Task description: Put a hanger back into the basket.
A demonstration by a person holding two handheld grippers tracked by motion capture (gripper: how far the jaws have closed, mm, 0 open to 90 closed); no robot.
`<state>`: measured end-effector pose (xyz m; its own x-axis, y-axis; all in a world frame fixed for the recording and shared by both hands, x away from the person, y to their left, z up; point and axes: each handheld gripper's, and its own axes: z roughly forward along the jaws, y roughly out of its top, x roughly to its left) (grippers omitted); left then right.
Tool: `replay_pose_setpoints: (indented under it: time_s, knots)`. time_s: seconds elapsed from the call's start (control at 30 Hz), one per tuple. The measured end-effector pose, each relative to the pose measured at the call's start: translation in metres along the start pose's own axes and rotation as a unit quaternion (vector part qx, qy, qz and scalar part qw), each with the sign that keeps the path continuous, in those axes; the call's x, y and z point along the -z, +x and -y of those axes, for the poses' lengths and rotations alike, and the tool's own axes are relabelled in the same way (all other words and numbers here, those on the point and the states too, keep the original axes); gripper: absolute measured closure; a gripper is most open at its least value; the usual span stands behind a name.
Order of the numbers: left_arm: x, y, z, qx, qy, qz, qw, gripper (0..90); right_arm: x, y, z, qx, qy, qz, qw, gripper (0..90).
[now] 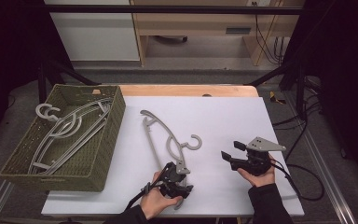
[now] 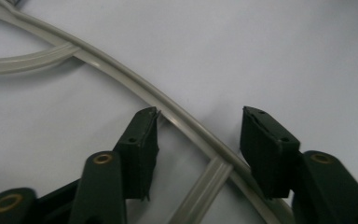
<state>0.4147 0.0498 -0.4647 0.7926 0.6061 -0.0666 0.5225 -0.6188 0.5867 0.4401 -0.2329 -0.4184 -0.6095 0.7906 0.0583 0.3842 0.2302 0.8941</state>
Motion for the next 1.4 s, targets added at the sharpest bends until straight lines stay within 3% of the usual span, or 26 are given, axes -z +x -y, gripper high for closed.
replay_pose_setpoints:
  time_s: [0.07, 0.1, 0.23, 0.37, 0.53, 0.77, 0.9, 1.03, 1.17, 1.23, 1.3, 1.4]
  knots:
    - [0.002, 0.002, 0.002, 0.000, 0.003, 0.006, 1.0000, 49.6, 0.001, 0.000, 0.000, 0.000, 0.000, 0.001, 1.0000, 34.1]
    - [0.012, 0.010, 0.010, 0.001, 0.017, 0.017, 0.9997, 51.2, 0.001, 0.000, 0.000, 0.000, 0.000, 0.000, 1.0000, 34.1]
    - [0.036, 0.036, 0.036, 0.020, 0.033, 0.032, 0.9987, 60.3, 0.000, 0.000, 0.000, 0.001, 0.002, 0.000, 1.0000, 33.9]
    - [0.057, 0.057, 0.059, 0.028, 0.047, 0.022, 0.9983, 66.1, -0.002, 0.001, 0.001, -0.001, 0.006, 0.001, 1.0000, 33.8]
    - [0.072, 0.070, 0.076, 0.014, 0.054, 0.012, 0.9983, 70.7, -0.003, 0.001, 0.001, -0.001, 0.007, 0.001, 1.0000, 33.8]
    - [0.080, 0.080, 0.082, -0.015, 0.056, 0.024, 0.9981, 72.6, -0.002, 0.001, 0.001, 0.002, 0.007, -0.001, 1.0000, 34.3]
    - [0.078, 0.082, 0.080, -0.011, 0.045, 0.013, 0.9989, 75.1, -0.003, 0.000, 0.001, 0.004, 0.006, -0.002, 1.0000, 34.3]
    - [0.072, 0.082, 0.076, 0.008, 0.049, 0.011, 0.9987, 67.1, -0.002, 0.000, 0.001, 0.003, 0.005, -0.002, 1.0000, 34.2]
    - [0.064, 0.074, 0.066, 0.030, 0.057, -0.018, 0.9978, 61.0, -0.002, 0.000, 0.001, 0.002, 0.006, -0.002, 1.0000, 34.2]
    - [0.062, 0.070, 0.061, 0.037, 0.071, -0.047, 0.9957, 67.0, -0.002, 0.000, 0.001, 0.002, 0.006, -0.004, 1.0000, 34.2]
    - [0.061, 0.069, 0.058, 0.048, 0.083, -0.063, 0.9935, 72.1, -0.002, 0.000, 0.001, 0.001, 0.005, -0.003, 1.0000, 34.2]
    - [0.061, 0.069, 0.058, 0.048, 0.081, -0.066, 0.9934, 78.6, 0.000, 0.000, 0.001, 0.000, 0.003, -0.004, 1.0000, 34.1]
